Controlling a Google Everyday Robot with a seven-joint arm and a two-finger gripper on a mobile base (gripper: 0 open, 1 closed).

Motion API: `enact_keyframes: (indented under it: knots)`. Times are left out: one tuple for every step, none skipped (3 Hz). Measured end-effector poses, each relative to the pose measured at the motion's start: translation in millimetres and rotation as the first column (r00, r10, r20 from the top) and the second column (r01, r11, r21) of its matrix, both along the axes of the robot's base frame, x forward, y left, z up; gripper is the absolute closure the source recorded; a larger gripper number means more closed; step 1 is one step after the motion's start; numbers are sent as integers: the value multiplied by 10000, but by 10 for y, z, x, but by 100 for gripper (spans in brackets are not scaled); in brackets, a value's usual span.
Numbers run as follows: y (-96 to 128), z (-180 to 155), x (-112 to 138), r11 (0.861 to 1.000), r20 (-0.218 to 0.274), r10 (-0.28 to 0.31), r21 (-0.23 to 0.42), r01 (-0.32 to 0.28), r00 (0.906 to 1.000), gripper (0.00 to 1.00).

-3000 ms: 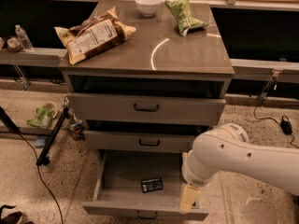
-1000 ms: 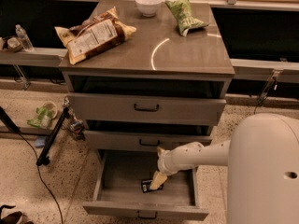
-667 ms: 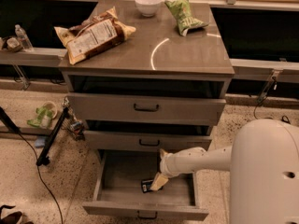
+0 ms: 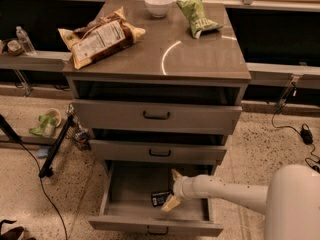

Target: Pick rxbar blueberry from bottom drawer and place on counter

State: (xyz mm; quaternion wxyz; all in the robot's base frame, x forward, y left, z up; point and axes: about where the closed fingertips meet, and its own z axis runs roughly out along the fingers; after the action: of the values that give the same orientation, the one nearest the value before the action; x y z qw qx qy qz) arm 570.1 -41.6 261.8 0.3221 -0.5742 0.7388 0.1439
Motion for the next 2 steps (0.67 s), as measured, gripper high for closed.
enact_keyframes:
  knots:
    - [-39,-500,2,9989,-272,470,72,-469,9985,0]
    - [-79,-680,102,9999,-295,160,-55,-162,9994,0]
